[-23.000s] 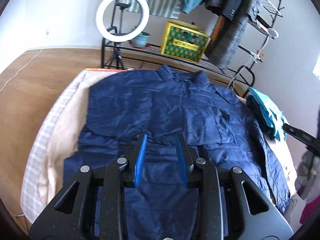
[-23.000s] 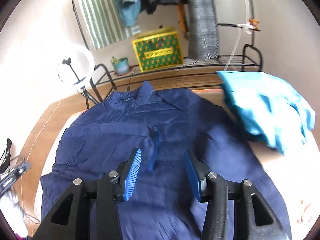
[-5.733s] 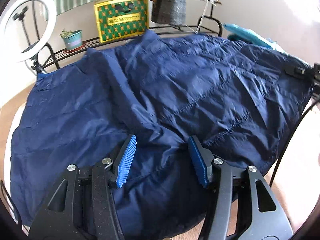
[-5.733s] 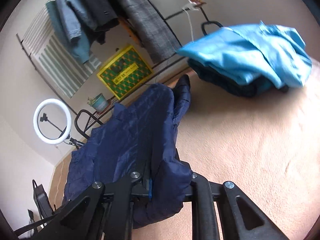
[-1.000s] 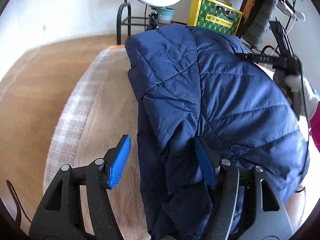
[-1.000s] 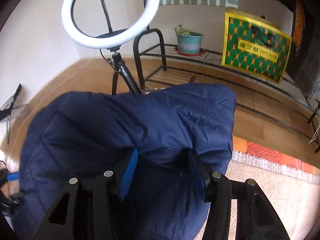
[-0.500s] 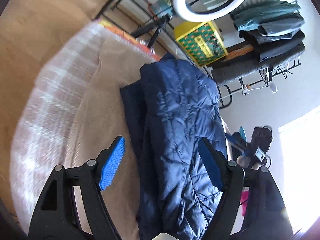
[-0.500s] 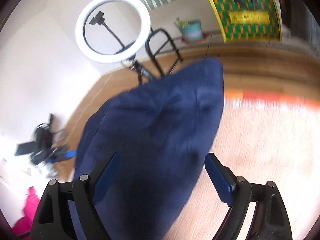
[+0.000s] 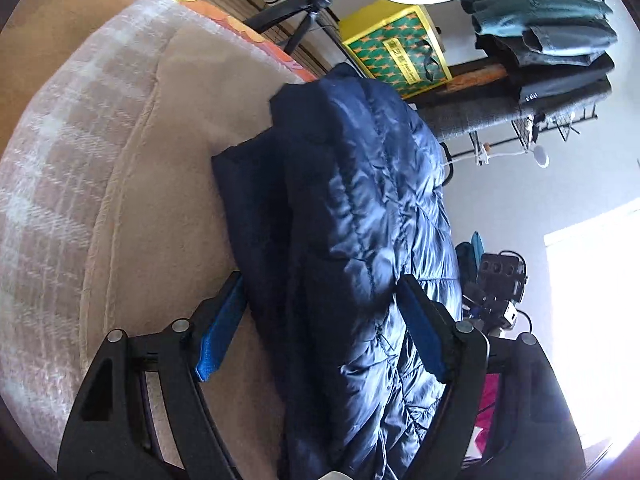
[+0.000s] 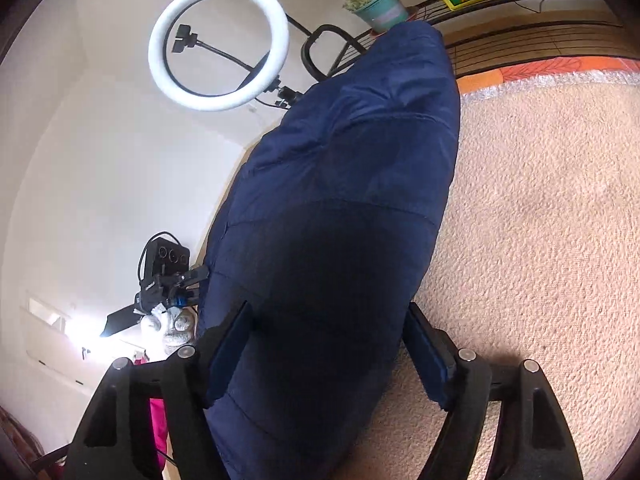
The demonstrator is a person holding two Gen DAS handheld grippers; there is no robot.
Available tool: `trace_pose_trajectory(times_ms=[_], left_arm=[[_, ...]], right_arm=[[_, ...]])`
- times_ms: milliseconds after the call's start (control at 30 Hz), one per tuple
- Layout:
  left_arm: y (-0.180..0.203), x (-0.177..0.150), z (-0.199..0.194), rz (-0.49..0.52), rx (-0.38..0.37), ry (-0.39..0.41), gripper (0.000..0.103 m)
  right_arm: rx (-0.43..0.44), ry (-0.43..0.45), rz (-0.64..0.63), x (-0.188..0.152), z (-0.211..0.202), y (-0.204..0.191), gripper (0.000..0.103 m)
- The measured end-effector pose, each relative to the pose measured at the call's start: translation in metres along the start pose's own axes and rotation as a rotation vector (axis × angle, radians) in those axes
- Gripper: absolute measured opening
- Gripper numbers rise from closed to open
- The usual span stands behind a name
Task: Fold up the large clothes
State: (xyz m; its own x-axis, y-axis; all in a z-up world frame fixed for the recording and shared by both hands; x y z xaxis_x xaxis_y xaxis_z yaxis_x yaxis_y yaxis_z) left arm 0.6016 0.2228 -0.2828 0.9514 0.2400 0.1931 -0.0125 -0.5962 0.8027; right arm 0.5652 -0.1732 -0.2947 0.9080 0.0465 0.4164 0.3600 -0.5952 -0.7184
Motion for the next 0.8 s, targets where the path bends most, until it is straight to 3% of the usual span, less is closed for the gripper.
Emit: trace_pose_trajectory(times_ms=[100,300,467,533,567,800], left_arm=[[0.006,0.001,0.01,0.022,-0.015,0.015,0.077],[0.016,0.005,0.022,0.047,0.022,0.018,0.074],[0.02,0.001,0.029,0.064,0.064,0.031,0.047],[0.024,-0.004,0.026,0.079,0.065,0.042,0.037],[0.026,-0.006,0.025,0.087,0.07,0.047,0.033],[0.051,-0.017,0.015,0.146,0.18,0.086,0.024]], right_arm=[[0.04,0.01,0.007,0.003,0.001,0.002,0.075],[0.04,-0.005,-0.013,0.01,0.019,-0.009,0.074],[0.036,0.007,0.003,0.006,0.015,-0.001,0.06],[0.035,0.016,0.028,0.006,0.011,0.004,0.046],[0.027,0.017,0.033,0.006,0.01,0.005,0.043],[-0.114,0.017,-0.057,0.009,0.005,-0.022,0.029]])
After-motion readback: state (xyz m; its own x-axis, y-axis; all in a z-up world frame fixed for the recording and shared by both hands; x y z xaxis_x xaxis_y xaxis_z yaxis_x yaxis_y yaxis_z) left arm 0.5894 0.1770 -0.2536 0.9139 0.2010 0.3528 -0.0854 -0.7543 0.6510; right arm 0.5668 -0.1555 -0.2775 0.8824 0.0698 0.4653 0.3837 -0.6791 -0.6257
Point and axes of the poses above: each gripper's, at about its wrist camera, not at the fingertips, and z roughly the way its jaws point, y to its right, x to its top, the point moved 4 cm from there along z, roughly the way its jaws point, and after that the axes turned 1 degree about -z, right-handed, at the moved point
